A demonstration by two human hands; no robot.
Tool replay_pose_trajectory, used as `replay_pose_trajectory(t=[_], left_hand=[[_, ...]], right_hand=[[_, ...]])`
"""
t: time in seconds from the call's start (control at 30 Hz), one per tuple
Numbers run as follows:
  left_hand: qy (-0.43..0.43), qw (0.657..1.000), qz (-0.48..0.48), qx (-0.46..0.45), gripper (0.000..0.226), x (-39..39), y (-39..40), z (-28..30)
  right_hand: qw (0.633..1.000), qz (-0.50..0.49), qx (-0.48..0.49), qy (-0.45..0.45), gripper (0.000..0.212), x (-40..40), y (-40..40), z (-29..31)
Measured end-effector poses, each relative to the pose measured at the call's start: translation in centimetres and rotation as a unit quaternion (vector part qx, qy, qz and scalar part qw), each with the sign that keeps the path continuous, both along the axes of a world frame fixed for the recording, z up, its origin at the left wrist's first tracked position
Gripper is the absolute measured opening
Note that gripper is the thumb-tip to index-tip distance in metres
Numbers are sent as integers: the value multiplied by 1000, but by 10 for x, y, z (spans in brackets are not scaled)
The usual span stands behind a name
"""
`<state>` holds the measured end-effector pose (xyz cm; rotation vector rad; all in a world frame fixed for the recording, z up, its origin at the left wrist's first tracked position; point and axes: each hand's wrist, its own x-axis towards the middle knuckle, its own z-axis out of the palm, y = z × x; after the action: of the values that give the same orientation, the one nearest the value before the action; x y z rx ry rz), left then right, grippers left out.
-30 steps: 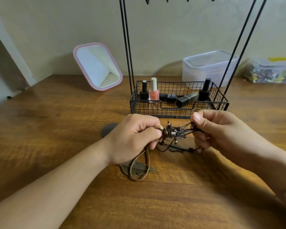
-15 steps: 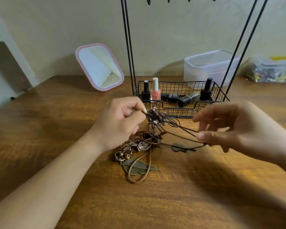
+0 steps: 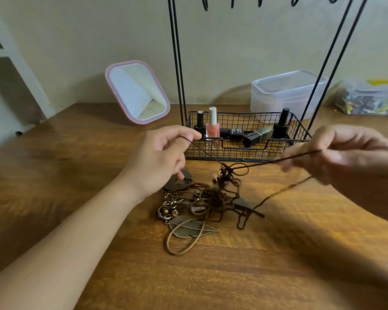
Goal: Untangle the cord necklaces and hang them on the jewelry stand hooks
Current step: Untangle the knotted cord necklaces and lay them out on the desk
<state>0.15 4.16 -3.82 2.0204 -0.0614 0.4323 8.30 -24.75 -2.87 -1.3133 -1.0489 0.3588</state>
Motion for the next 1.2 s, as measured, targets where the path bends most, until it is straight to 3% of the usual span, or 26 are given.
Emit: replay_pose_trajectory(t=[0.1,0.2,0.27,0.3,0.33,0.4,0.47,0.53,0.6,0.67,0.73,0.77,0.83,0.9,1.0,1.1,1.2], left_hand=[[40,988,-40,-141,36,-2,-1,4],[51,959,-97,-263,38,-4,6,9],[55,930,-128,-340,39,-4,11,10],[60,914,-133,-379,40,-4,12,10],[64,898,-133,-414,41,-3,12,10],[68,868,-126,-475,39,-3,9,9],[76,847,-108,-515,37,-1,9,8],[86,839,-88,-530,36,1,13,7],[102,841,-57,-528,36,2,17,7],[127,862,-23,-491,36,3,21,7],[142,895,-8,-423,35,3,21,7],[143,914,-2,-379,34,3,21,7],[142,957,26,-251,32,1,18,9],[150,978,44,-141,29,-1,17,11],[186,981,48,-41,27,-2,19,15],[203,957,83,187,18,-1,24,13],[252,933,53,253,8,-3,27,13]], right_hand=[[994,-2,53,90,22,4,-1,-2],[986,-22,81,147,23,16,-6,-3],[947,89,154,268,30,26,-13,-5],[923,108,182,321,38,24,-13,-5],[912,66,191,358,46,22,-18,-3],[901,16,230,367,63,27,-28,-4],[895,36,258,361,85,32,-30,-3],[885,69,235,397,90,38,-40,-1],[891,50,159,423,77,41,-46,6],[905,-28,101,413,62,55,-48,2],[915,-257,25,310,40,63,-50,1],[902,-332,-2,276,38,63,-53,0],[892,-345,-3,291,42,60,-55,-1],[887,-343,-9,309,46,52,-53,3],[879,-359,-31,312,46,44,-52,10],[870,-404,-165,230,41,43,-59,9],[783,-473,-403,33,39,44,-61,1]])
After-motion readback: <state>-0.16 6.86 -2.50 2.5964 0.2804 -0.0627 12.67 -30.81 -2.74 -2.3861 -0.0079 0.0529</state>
